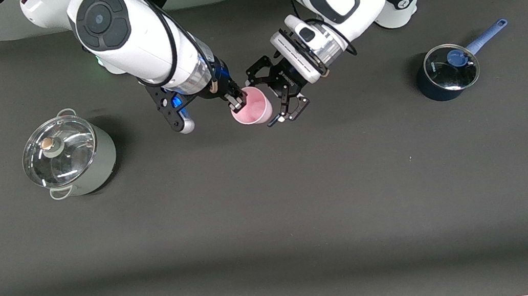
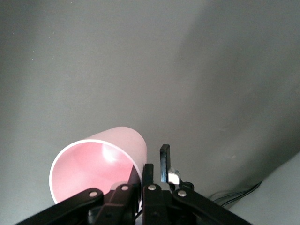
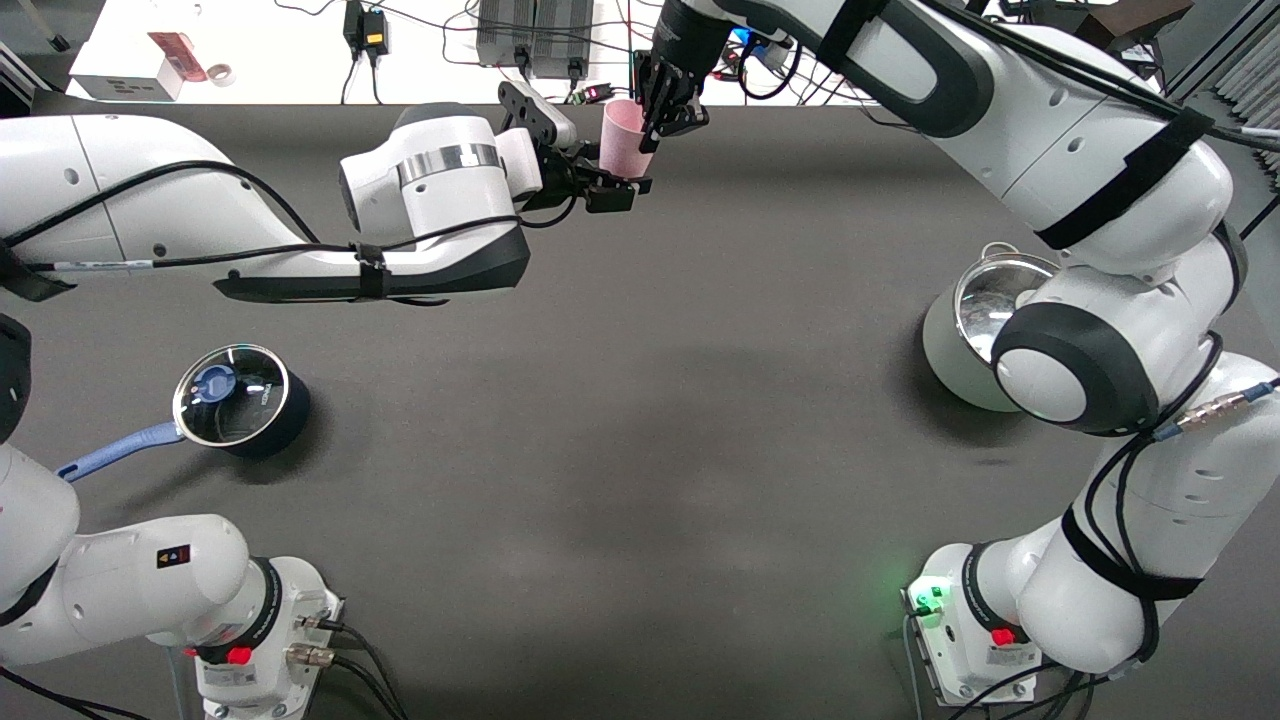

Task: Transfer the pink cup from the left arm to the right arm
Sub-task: 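Open the left gripper while the right gripper pulls the cup away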

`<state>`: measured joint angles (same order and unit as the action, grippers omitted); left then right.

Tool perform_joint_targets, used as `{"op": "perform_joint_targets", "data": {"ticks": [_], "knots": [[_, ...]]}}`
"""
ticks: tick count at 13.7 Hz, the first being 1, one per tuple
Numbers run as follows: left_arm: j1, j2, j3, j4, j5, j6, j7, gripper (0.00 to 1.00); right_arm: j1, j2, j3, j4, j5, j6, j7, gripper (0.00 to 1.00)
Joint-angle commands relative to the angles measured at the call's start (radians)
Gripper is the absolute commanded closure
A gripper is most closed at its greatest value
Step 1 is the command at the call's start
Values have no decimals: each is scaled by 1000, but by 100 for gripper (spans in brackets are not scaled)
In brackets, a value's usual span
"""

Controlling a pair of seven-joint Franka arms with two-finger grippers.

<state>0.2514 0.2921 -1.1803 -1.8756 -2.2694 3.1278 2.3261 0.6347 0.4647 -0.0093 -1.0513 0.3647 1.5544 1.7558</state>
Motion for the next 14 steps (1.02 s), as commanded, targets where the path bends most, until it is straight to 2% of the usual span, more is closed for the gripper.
{"op": "perform_joint_targets", "data": {"ticks": [1, 4, 6, 8, 11, 14], "knots": [[-17, 25, 11, 21, -12, 23, -39, 0, -3, 0, -12, 33, -17, -10, -10, 100], [3, 81, 22, 13, -12, 29, -56, 0, -33, -32, -24, 30, -56, -88, -198, 100], [8, 87, 63, 6, -12, 31, -74, 0, -44, -79, -37, 11, -96, -152, -380, 100], [6, 102, 122, 6, -12, 29, -77, 0, -75, -129, -84, -12, -99, -233, -572, 100], [5, 143, 194, 6, -5, 28, -73, 0, -92, -213, -214, -74, -99, -292, -886, 100], [5, 144, 251, 6, -1, 29, -71, 0, -90, -262, -395, -113, -99, -356, -1226, 100]]}}
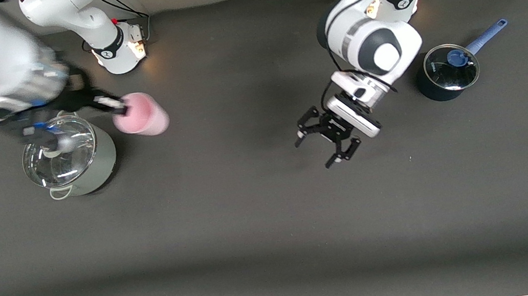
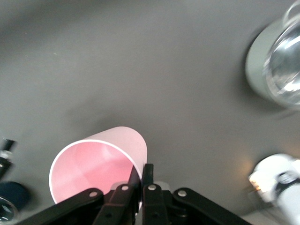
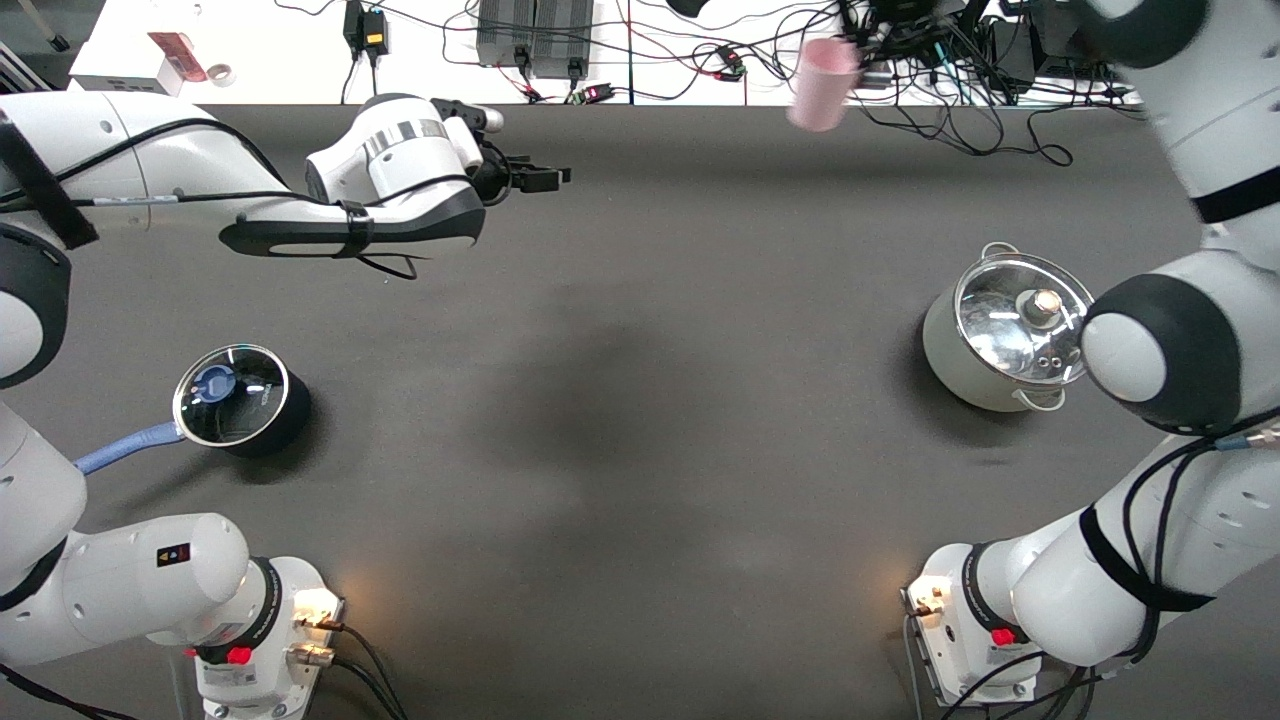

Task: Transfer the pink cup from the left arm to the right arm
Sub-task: 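Open the left gripper while the right gripper pulls the cup away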

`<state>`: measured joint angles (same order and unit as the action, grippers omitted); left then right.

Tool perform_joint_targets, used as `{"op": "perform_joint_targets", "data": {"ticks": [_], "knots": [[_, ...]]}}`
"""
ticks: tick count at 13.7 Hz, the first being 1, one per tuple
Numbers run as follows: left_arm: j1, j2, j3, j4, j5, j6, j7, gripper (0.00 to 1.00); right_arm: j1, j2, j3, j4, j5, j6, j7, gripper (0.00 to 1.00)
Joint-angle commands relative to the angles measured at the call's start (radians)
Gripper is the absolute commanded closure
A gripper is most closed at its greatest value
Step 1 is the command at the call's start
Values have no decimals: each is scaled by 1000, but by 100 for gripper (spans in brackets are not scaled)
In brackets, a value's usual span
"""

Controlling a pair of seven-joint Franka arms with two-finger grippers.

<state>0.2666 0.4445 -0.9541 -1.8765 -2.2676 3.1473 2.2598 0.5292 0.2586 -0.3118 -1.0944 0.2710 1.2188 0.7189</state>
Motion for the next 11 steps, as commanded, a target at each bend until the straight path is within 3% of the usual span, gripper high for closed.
{"op": "perform_joint_targets", "data": {"ticks": [1, 4, 6, 11], "knots": [[-10, -9, 46, 7, -3, 14, -6, 0, 15, -58, -154, -74, -7, -30, -298, 100], [9, -13, 51, 10, -1, 33, -9, 0, 18, -58, -295, -120, -47, -22, -620, 100], [37, -20, 52, 13, 44, 34, -99, 0, 18, -59, -314, -174, -75, 23, -679, 100], [57, -23, 51, 4, 408, 54, -699, 0, 25, -59, -320, -444, -75, 344, -688, 100]]}}
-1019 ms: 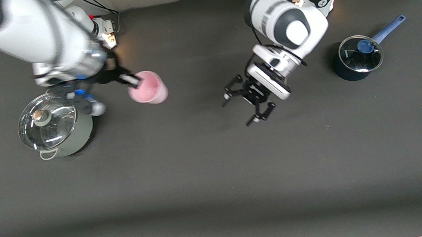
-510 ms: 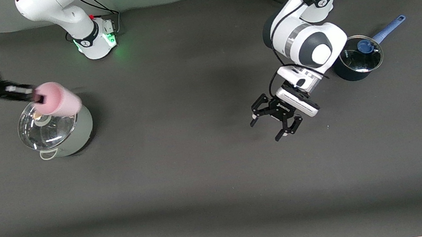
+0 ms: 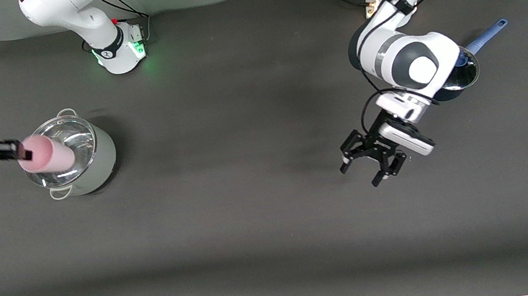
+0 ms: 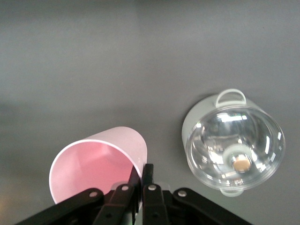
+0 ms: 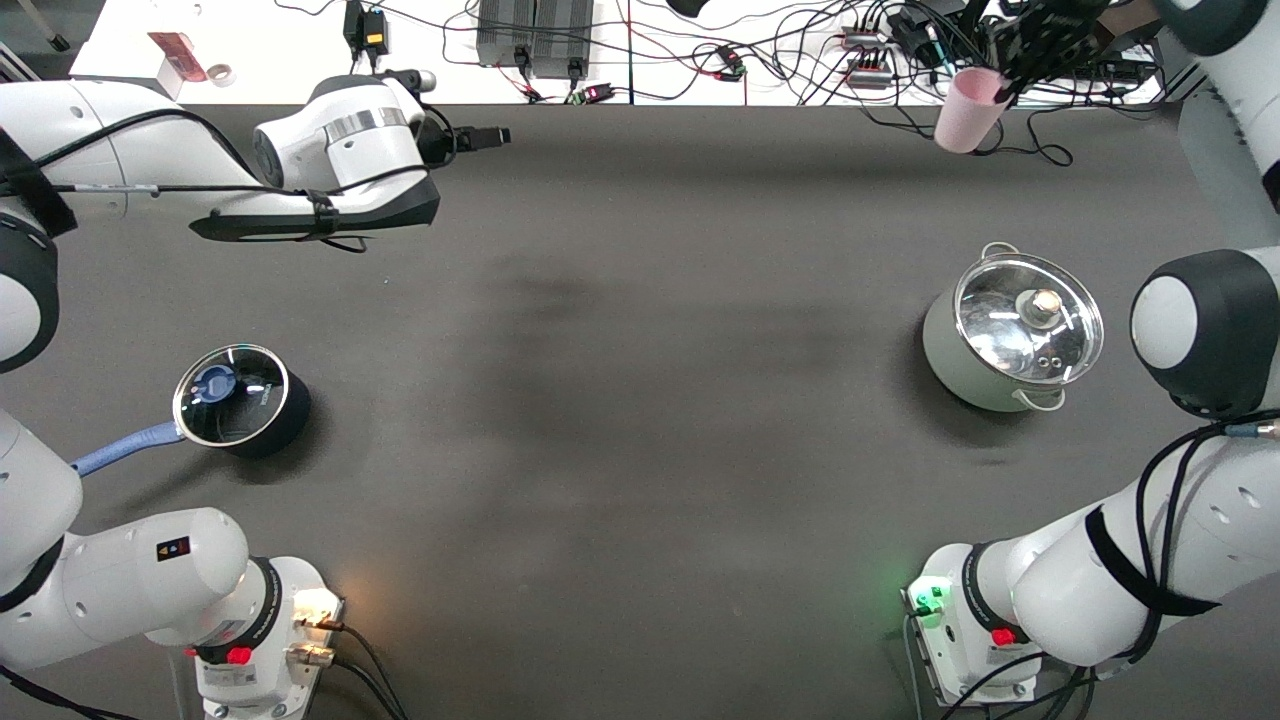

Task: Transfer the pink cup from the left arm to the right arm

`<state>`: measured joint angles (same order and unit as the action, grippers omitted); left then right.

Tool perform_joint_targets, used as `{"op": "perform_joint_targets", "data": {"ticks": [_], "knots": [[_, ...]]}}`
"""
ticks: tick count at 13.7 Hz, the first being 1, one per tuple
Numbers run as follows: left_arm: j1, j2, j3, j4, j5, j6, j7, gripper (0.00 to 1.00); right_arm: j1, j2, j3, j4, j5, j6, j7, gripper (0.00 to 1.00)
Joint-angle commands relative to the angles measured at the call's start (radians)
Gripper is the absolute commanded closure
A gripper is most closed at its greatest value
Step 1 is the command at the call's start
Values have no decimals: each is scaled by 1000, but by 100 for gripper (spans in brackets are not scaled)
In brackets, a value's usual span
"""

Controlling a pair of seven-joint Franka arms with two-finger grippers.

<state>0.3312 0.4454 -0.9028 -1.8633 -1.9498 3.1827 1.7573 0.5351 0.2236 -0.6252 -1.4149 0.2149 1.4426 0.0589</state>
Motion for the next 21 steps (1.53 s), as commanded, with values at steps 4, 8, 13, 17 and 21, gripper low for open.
{"op": "perform_joint_targets", "data": {"ticks": [4, 8, 13, 17, 21], "knots": [[18, -25, 2, -19, 322, 14, -641, 0, 11, -17, -10, -343, 3, 396, -100, 100], [61, -25, 4, -25, 536, -32, -1032, 0, 14, 14, -8, -533, 70, 658, -146, 100], [100, -103, 126, -40, 865, -437, -1494, 0, 17, 127, -8, -638, 288, 851, -322, 100], [106, -189, 255, -37, 1152, -797, -1674, 0, 22, 209, 2, -638, 353, 918, -358, 100], [108, -266, 360, -31, 1374, -1068, -1687, 0, 20, 247, 2, -634, 354, 947, -360, 100]]}}
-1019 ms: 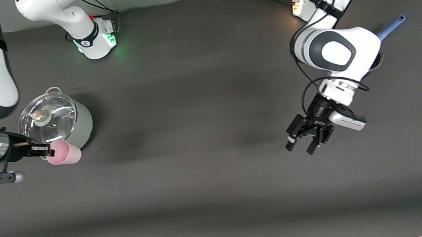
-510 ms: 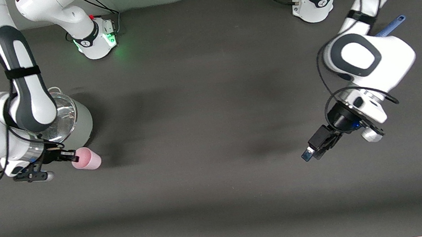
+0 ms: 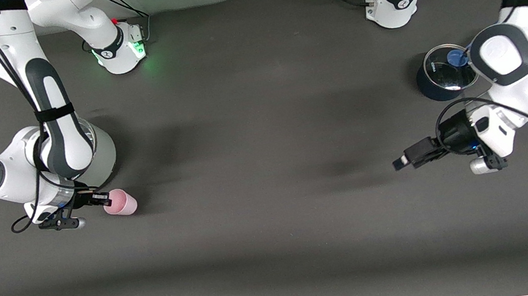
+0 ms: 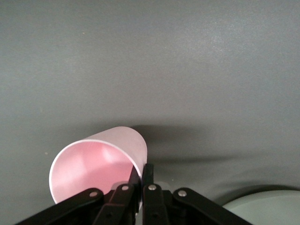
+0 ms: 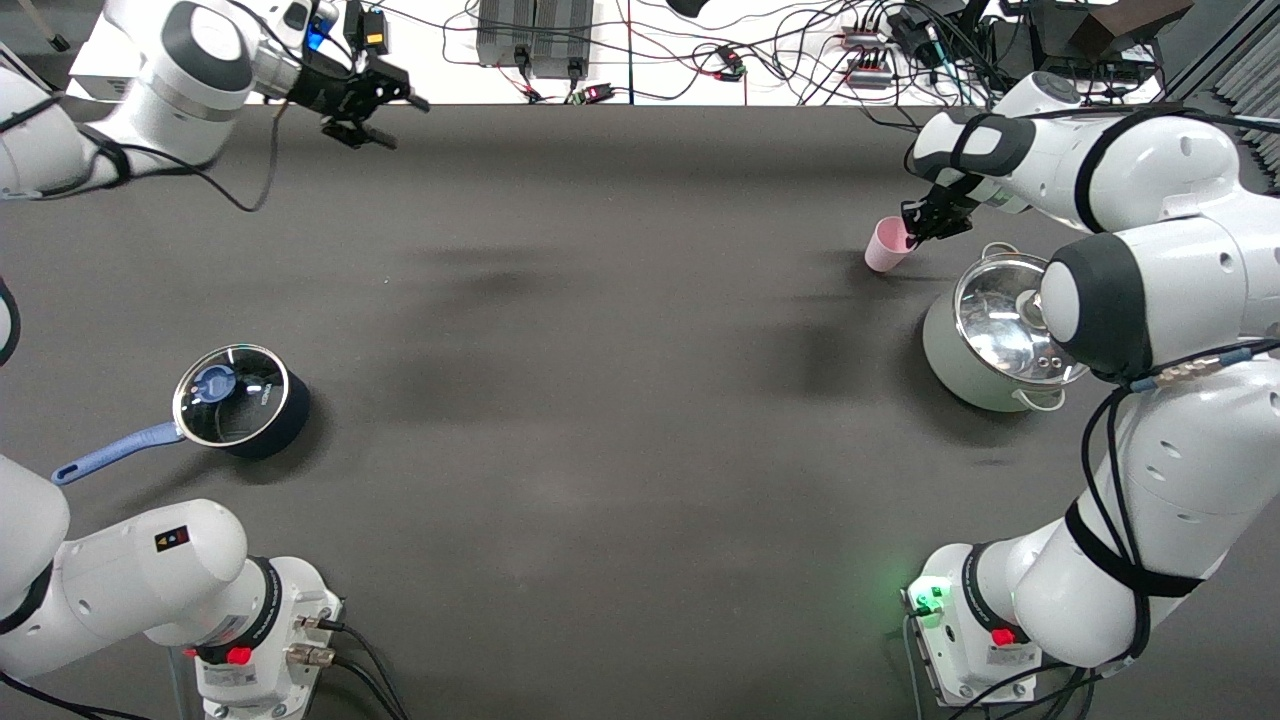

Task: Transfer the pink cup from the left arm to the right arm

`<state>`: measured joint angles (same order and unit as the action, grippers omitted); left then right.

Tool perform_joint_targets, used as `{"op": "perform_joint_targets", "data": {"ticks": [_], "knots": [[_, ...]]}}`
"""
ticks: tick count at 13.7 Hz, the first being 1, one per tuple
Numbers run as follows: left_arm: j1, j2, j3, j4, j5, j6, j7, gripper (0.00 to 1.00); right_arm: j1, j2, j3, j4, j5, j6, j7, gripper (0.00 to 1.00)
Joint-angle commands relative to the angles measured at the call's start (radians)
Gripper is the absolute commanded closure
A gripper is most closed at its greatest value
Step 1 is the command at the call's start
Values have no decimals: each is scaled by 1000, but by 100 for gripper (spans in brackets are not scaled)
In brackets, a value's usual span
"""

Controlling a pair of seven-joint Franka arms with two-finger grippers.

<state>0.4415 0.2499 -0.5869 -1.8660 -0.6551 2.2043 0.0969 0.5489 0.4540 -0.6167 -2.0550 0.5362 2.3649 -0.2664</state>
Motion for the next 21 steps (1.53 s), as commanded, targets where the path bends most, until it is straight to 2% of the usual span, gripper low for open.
{"op": "perform_joint_targets", "data": {"ticks": [1, 2, 3, 4, 5, 8, 11, 13, 16, 19, 21], "knots": [[-3, -87, 64, -28, 125, -141, -26, 0, 8, 20, -6, 7, 33, 25, -33, 84], [-3, -107, 80, -28, 167, -185, -28, 0, 9, 17, -6, 9, 33, 23, -33, 51], [-3, -125, 97, -28, 202, -221, -28, 0, 9, 8, -6, 9, 33, 19, -31, 22], [-3, -139, 107, -27, 242, -256, -28, 0, 11, -15, -6, 7, 33, 14, -27, 4], [-3, -159, 117, -25, 299, -293, -28, 0, 12, -41, -6, 6, 34, 8, -18, 1], [-1, -211, 122, -4, 477, -395, -31, 0, 19, -139, -35, 22, -4, -90, -16, 0], [-1, -227, 122, 62, 607, -515, -32, 0, 19, -221, -86, 84, -167, -194, -7, 1], [0, -236, 122, 90, 627, -549, -32, 0, 19, -251, -116, 171, -243, -327, -5, 1], [2, -297, 124, 91, 644, -554, -31, 0, 19, -253, -179, 369, -317, -631, 28, 1], [0, -310, 124, 125, 647, -555, -34, 0, 19, -255, -187, 560, -395, -895, 68, 1], [-6, -307, 140, 145, 647, -555, -34, 0, 20, -256, -179, 671, -410, -1039, 139, 0]]}}
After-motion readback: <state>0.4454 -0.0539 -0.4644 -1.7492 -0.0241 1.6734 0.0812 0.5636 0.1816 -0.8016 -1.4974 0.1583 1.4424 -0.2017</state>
